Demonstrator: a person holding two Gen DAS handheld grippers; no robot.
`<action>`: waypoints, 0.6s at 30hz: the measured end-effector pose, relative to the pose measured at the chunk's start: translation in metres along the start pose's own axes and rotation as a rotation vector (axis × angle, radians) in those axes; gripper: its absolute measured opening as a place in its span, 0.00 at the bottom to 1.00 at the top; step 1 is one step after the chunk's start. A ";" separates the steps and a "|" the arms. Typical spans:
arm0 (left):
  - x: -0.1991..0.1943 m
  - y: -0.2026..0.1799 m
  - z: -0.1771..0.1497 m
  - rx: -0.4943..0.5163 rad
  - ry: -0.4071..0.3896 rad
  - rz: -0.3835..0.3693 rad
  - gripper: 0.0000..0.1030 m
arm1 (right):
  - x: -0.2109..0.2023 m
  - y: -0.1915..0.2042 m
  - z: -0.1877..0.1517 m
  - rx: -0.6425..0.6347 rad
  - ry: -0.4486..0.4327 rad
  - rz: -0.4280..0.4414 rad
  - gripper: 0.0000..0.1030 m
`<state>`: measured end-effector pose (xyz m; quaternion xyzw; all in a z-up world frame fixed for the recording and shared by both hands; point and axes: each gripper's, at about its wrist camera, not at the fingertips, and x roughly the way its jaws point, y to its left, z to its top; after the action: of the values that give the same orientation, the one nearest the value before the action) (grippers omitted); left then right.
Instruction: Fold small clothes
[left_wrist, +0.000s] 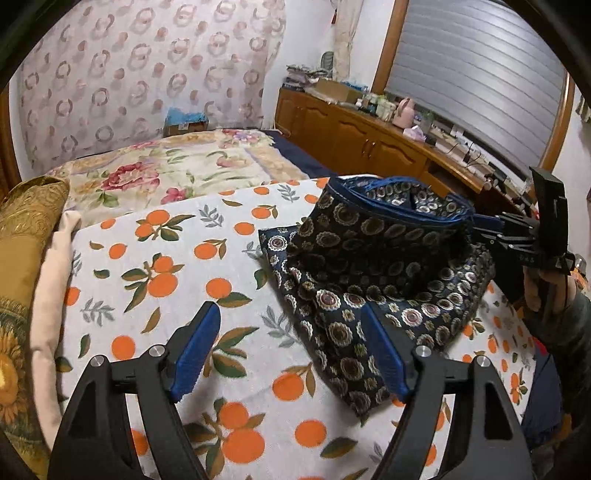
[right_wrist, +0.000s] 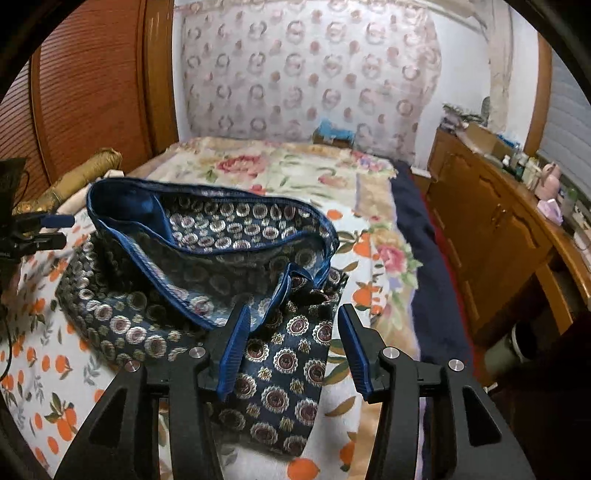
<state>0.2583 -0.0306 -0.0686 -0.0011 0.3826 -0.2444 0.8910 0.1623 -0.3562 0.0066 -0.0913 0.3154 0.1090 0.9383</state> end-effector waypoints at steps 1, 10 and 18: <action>0.004 -0.002 0.003 0.007 0.004 -0.004 0.77 | 0.004 0.000 0.002 0.001 0.002 0.005 0.50; 0.048 -0.026 0.035 0.082 0.056 0.003 0.77 | 0.003 -0.014 0.025 0.052 -0.069 0.019 0.50; 0.070 0.003 0.050 -0.008 0.043 0.160 0.77 | -0.024 -0.019 -0.008 0.042 -0.072 -0.043 0.50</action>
<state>0.3347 -0.0678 -0.0811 0.0312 0.4014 -0.1711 0.8992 0.1441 -0.3800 0.0163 -0.0743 0.2817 0.0854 0.9528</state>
